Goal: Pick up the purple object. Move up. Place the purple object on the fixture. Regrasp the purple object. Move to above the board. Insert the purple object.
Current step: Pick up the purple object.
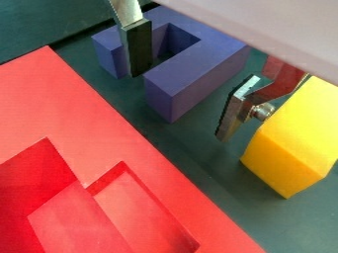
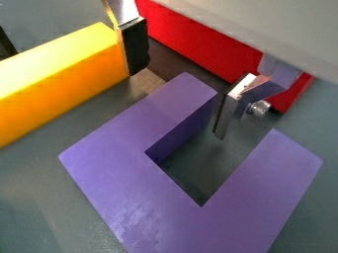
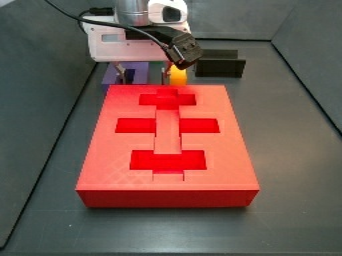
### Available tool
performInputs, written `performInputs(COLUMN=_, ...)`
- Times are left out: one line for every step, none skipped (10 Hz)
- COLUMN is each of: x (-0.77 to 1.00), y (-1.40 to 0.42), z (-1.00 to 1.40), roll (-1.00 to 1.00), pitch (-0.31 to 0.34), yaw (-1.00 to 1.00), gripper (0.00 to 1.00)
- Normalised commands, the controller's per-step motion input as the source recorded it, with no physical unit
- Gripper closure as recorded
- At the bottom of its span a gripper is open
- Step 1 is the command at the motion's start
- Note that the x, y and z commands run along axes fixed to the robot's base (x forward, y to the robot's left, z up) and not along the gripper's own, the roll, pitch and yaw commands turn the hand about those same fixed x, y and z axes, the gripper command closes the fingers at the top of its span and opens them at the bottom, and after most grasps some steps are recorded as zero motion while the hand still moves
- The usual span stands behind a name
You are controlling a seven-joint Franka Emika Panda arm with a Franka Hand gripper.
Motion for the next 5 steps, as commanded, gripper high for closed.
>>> performInputs(x=0.0, y=0.0, z=-0.06, roll=0.01, pitch=0.0, yaw=-0.06, gripper=0.0)
performInputs(x=0.0, y=0.0, z=0.0, roll=0.0, pitch=0.01, yaw=0.0, gripper=0.0)
performInputs(x=0.0, y=0.0, z=0.0, roll=0.0, pitch=0.0, yaw=0.0, gripper=0.0)
performInputs(x=0.0, y=0.0, z=0.0, roll=0.0, pitch=0.0, yaw=0.0, gripper=1.0)
performInputs(x=0.0, y=0.0, z=0.0, roll=0.0, pitch=0.0, yaw=0.0, gripper=1.0)
